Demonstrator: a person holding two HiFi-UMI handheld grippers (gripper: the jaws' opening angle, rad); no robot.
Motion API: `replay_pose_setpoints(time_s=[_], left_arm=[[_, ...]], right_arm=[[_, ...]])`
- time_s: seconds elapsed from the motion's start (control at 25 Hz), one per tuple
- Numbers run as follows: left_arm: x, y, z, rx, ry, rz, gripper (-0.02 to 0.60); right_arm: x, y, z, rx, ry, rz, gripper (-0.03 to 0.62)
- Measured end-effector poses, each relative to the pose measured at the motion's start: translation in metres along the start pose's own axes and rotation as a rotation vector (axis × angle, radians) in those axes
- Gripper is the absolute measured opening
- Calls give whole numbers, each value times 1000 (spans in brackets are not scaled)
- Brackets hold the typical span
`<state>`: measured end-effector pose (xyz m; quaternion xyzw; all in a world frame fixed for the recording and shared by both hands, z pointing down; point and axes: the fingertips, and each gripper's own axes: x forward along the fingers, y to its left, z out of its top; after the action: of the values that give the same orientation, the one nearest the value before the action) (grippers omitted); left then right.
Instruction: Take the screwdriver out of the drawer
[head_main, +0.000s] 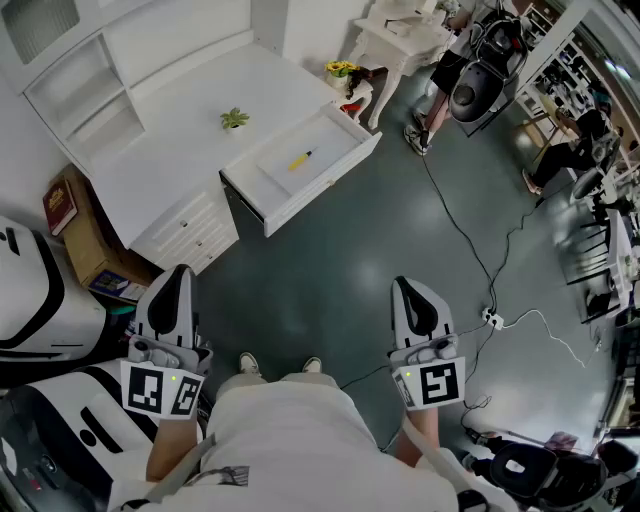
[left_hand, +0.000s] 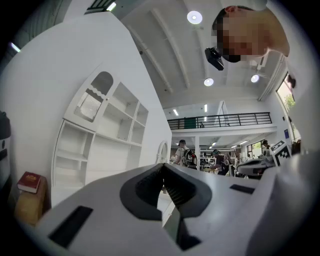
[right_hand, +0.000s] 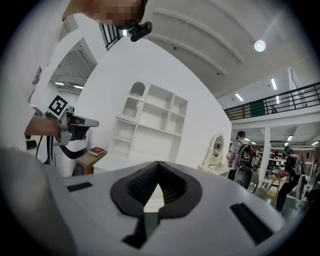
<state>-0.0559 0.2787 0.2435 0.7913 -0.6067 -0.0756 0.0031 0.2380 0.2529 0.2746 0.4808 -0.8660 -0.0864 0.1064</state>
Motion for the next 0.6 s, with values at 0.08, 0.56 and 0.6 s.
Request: replay_pose_setpoints(time_s=[0.08,0.56,0.6], left_arm=[[-8,16,5,-6,-8,-4,15],[-29,55,16,-18,-25,-20,15],[-29,54,16,-16,-22,-19,15]], right_arm=[[9,18,8,-10,-3,-5,6],[8,54,34,-30,-5,-42,6],[7,55,33,-29,-6,-38,6]])
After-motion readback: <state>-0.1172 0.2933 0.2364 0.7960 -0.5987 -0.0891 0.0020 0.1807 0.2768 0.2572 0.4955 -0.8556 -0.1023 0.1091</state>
